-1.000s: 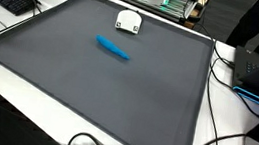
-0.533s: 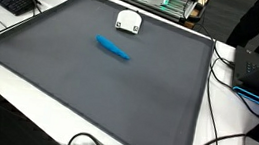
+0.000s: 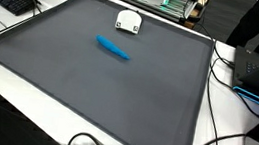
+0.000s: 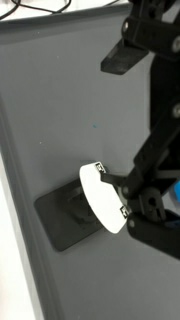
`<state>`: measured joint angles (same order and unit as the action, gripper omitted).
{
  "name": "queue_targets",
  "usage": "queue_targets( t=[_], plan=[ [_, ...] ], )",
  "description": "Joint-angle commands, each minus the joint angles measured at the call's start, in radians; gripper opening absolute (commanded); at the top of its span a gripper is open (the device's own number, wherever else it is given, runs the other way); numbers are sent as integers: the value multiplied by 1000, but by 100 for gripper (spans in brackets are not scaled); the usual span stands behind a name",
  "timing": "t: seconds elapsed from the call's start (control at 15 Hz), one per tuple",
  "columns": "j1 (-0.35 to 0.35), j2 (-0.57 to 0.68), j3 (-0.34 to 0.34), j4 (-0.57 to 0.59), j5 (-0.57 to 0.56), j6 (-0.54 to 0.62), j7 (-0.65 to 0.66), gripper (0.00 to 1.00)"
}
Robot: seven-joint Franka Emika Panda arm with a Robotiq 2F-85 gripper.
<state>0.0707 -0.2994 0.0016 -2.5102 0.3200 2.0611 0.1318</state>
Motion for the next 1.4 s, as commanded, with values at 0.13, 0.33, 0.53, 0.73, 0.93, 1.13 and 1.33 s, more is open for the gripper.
queue_targets(
  t=[0.13,0.33,0.53,0.73,0.93,1.13,1.33],
  plan=[
    [-39,85,-1,-48,137,72,133,100],
    [-55,125,-6,-72,209,129,198,100],
    [-69,151,-12,-96,277,177,265,100],
    [-90,167,-20,-122,302,205,319,100],
    [-107,174,-28,-140,296,208,350,100],
    [-110,185,-28,-156,291,221,340,100],
    [-109,196,-26,-169,302,238,338,100]
  ],
)
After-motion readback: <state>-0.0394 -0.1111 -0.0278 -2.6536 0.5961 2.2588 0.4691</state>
